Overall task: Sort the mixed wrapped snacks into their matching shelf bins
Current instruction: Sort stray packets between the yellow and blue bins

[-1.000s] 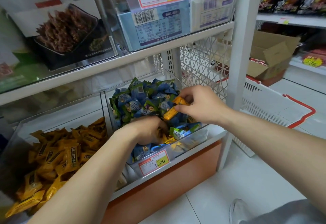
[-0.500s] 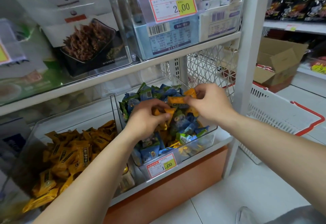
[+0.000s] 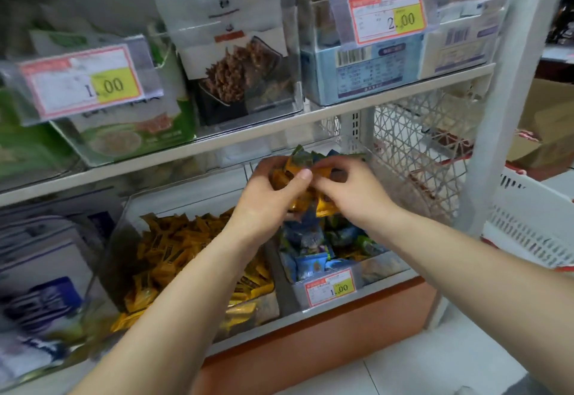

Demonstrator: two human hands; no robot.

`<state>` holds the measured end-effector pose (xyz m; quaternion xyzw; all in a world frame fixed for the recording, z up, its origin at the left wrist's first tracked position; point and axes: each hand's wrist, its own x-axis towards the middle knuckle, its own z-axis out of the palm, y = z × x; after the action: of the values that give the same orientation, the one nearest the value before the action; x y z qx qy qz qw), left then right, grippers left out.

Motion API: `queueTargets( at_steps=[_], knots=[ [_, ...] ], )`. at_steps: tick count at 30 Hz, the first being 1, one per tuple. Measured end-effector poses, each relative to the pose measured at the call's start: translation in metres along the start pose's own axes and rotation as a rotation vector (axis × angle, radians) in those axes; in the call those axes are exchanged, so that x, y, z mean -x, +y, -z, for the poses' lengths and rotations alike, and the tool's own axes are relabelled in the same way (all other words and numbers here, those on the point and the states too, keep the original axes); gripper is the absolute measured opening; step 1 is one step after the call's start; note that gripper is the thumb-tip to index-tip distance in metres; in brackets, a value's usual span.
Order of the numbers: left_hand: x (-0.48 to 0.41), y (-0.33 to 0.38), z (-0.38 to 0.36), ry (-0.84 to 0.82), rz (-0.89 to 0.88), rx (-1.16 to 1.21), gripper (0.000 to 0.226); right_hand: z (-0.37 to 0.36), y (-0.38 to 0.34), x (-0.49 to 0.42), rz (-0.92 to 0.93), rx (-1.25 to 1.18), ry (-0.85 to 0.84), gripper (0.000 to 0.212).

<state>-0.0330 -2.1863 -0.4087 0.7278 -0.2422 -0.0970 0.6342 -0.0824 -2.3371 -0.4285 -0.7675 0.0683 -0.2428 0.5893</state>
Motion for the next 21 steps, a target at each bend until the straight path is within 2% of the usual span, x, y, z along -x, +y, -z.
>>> queueTargets(
  at_steps=[4,6,9,11,15,18,21],
  knots=[
    [0.009,-0.007,0.048,0.254,-0.093,-0.231,0.023,-0.049,-0.011,-0.001,0.048,-0.079,-0.175,0.004],
    [0.014,-0.010,0.077,0.301,-0.051,-0.334,0.022,-0.072,-0.015,-0.005,0.054,-0.022,-0.267,0.007],
    [0.021,-0.016,0.110,0.256,0.036,-0.401,0.021,-0.100,-0.018,-0.010,0.058,0.172,-0.403,0.025],
    [0.023,-0.022,0.126,0.175,0.091,-0.543,0.023,-0.107,-0.021,-0.011,0.090,0.314,-0.464,0.035],
    [0.032,-0.029,0.139,-0.038,0.194,-0.776,0.048,-0.082,-0.030,-0.009,0.222,0.493,-0.427,0.037],
    [0.038,-0.020,0.125,-0.019,0.052,-0.755,0.033,-0.036,-0.030,-0.006,0.248,0.551,-0.396,0.027],
    [0.045,-0.005,0.084,-0.020,-0.161,-0.713,0.013,0.016,-0.019,-0.005,0.164,0.525,-0.379,0.008]
  ],
)
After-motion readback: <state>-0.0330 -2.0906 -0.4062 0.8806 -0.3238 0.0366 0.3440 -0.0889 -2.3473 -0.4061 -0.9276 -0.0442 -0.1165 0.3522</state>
